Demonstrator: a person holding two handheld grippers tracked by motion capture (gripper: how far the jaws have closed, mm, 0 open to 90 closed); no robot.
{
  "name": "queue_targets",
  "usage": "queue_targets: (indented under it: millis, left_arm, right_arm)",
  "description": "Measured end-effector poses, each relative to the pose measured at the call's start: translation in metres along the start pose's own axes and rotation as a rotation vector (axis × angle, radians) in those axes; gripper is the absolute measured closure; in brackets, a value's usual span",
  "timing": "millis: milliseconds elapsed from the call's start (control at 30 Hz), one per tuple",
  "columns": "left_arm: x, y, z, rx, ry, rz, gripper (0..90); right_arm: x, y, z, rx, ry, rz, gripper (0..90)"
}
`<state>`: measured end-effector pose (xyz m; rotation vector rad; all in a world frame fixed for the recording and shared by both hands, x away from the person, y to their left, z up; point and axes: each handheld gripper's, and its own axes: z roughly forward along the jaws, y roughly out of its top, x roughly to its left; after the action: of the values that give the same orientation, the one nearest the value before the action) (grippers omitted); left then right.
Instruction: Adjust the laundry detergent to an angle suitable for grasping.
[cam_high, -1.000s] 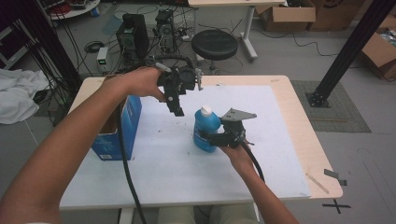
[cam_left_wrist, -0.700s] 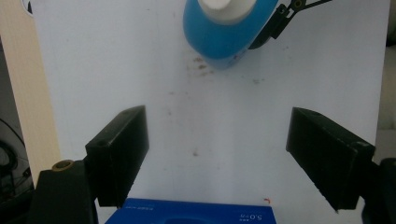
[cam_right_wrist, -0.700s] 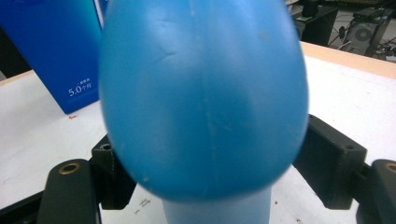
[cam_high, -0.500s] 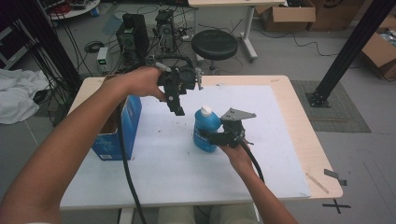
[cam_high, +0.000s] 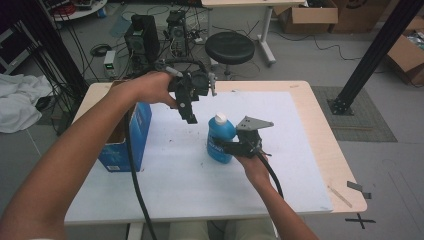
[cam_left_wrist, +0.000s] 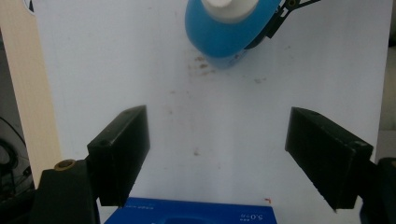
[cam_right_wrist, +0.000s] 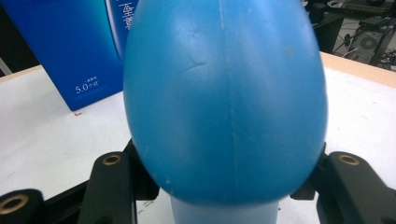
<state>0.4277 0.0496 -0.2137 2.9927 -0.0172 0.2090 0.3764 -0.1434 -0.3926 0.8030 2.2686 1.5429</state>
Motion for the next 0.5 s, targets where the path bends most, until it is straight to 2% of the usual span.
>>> queue_targets:
  millis: [267,333,500]
  left_arm:
    - [0.0,-0.001,0.0,-0.003,0.001,-0.006,22.7]
    - [0.0,-0.002,-0.001,-0.009,-0.001,-0.01,22.7]
    - [0.001,-0.003,-0.002,-0.009,0.001,-0.011,22.6]
  right_arm:
    - [0.005,0.002,0.0,0.011,-0.012,-0.023,43.7]
    - [0.008,0.006,-0.001,0.034,0.001,-0.038,43.9]
    - [0.008,0.013,-0.008,0.034,0.053,-0.059,43.9]
